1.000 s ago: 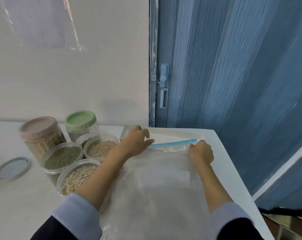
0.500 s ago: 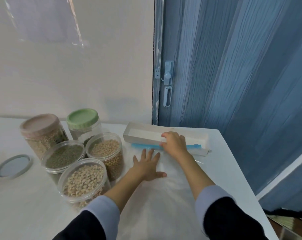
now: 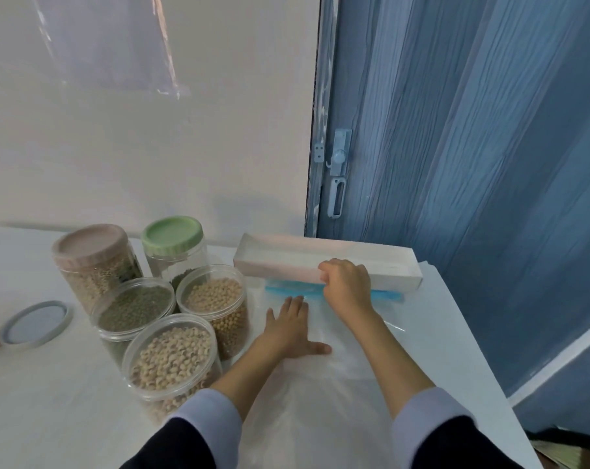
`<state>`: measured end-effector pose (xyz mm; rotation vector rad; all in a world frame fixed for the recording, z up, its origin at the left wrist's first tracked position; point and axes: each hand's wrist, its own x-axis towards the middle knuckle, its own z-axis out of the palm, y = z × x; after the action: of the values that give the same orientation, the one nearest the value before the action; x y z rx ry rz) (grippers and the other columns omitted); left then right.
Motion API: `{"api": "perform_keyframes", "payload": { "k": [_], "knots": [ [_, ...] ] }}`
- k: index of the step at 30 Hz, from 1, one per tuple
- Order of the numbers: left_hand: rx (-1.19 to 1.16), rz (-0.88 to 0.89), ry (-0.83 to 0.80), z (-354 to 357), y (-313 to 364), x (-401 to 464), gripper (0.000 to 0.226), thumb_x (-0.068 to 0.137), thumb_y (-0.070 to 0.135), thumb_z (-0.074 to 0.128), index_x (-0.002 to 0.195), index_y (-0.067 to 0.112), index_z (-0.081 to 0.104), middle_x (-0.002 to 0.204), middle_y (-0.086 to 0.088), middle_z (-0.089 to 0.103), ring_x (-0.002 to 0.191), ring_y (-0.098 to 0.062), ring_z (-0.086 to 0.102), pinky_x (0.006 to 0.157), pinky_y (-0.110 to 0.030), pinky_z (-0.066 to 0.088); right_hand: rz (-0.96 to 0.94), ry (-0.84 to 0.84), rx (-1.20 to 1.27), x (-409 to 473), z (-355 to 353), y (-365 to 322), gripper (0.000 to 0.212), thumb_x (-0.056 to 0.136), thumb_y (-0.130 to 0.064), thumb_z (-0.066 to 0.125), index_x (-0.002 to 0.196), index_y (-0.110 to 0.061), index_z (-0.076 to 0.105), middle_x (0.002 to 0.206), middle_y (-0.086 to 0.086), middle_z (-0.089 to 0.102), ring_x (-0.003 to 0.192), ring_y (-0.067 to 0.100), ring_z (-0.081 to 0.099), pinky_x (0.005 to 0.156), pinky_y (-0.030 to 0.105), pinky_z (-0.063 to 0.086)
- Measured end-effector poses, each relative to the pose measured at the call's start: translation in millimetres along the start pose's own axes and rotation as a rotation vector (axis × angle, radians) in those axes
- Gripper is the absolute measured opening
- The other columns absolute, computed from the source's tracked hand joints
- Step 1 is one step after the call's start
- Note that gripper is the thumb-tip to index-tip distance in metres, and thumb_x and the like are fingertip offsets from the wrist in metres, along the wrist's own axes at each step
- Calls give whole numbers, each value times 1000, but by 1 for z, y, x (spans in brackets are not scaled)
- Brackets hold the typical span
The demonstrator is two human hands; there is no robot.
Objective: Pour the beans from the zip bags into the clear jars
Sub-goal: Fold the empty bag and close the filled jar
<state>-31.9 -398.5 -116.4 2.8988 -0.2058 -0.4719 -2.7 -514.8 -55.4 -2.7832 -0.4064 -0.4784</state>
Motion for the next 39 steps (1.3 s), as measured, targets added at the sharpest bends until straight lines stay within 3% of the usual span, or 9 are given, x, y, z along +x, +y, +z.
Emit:
{"api": "perform_keyframes", "payload": {
  "k": [4,8,11,14,18,28,33,36,39],
  "knots": [
    [114,-6,164,-1,2,-7,88,81,70,49,141,10,28,145,-10,23,134,-29,22,108,-50,23,5,-130,-122,-11,9,0,33,79,7,44,61,-19,31,69,-3,38,77,23,37,67,32,22],
    [78,-18,109,-7,2,-15,70,91,58,43,138,7,33,145,-12,28,134,-29,28,112,-52,15,91,-261,-195,-19,17,2,37,81,6,43,59,-20,29,63,-5,32,80,26,44,71,31,25],
    [39,-32,32,-13,2,-21,63,95,50,42,137,4,35,150,-15,26,137,-32,28,112,-58,13,123,-319,-209,-23,18,1,28,84,7,43,68,-16,46,81,1,47,100,28,54,78,33,29],
    [12,-13,92,-16,2,-27,54,96,44,45,132,3,42,142,-15,38,129,-32,38,108,-50,28,112,-370,-214,-26,16,-5,27,87,4,42,102,-13,58,108,7,53,112,29,47,89,37,33],
    [-139,44,312,-31,7,-38,40,97,33,47,124,4,51,127,-12,46,118,-30,46,93,-40,43,115,-347,-204,-28,12,-8,28,90,-5,47,116,-12,54,123,7,48,117,29,41,95,43,32],
    [-479,124,613,-93,9,-76,25,96,23,50,112,8,62,117,-8,57,106,-24,58,91,-36,45,44,-214,-4,-20,-48,-52,30,96,-17,47,125,-18,55,126,5,49,120,26,43,98,41,33],
    [-681,139,815,-135,-16,-113,15,94,18,53,101,10,64,107,0,59,92,-11,56,68,-12,36,-87,-40,83,-12,-88,-107,30,99,-22,45,127,-15,55,125,5,53,117,25,48,95,38,38],
    [-743,146,885,-153,-49,-144,15,94,16,54,101,9,66,107,-1,62,93,-9,58,74,-6,40,-135,-65,269,-2,-94,-150,28,98,-21,50,123,-11,58,123,7,55,111,24,53,92,36,44],
    [-796,125,938,-166,-98,-176,16,94,15,55,101,9,67,105,-2,66,95,-10,60,86,-22,47,-200,-146,472,11,-91,-204,25,95,-17,55,118,-8,61,118,8,58,100,19,57,81,24,42]
  ]
}}
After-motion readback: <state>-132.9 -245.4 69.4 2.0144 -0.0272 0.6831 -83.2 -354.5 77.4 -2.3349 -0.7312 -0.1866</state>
